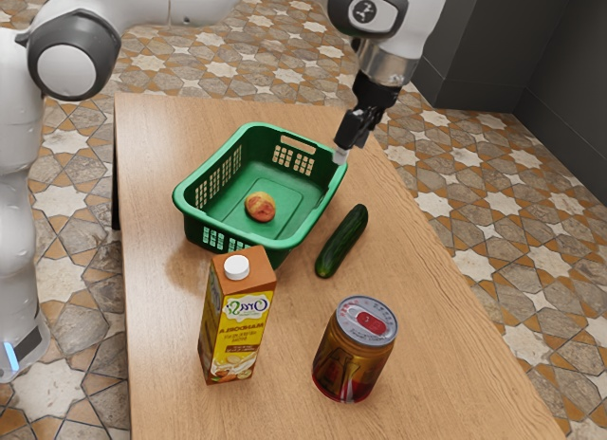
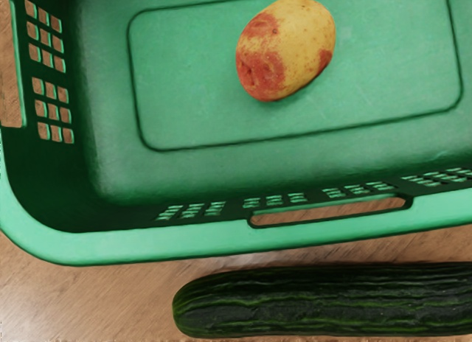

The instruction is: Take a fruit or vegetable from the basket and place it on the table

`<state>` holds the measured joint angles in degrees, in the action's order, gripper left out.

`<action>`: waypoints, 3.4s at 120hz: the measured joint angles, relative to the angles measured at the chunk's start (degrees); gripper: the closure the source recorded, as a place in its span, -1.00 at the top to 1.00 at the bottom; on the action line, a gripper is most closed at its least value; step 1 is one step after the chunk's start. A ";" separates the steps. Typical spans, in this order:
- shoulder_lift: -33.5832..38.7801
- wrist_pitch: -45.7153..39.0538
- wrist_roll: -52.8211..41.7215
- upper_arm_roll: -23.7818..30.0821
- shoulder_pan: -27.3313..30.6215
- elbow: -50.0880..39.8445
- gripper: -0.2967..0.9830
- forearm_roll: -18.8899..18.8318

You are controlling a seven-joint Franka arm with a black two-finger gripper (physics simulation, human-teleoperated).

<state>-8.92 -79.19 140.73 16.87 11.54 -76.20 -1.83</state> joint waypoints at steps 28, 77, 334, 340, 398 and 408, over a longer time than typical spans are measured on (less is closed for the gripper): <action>1.17 0.07 -0.33 0.00 -3.68 -0.12 0.54 -0.53; 4.29 -7.00 -26.14 -10.33 -1.60 -13.49 0.54 -7.50; 12.83 -41.47 -47.55 -9.75 9.95 -50.39 0.54 14.37; 12.56 -41.66 -47.07 -9.75 9.99 -50.39 0.52 14.44; 21.56 -41.69 -43.70 -9.75 8.67 -50.21 -0.02 13.11; 25.60 -41.65 -43.05 -8.14 7.69 -48.07 -0.04 10.05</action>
<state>16.68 -120.84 97.67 8.72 19.23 -124.27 8.22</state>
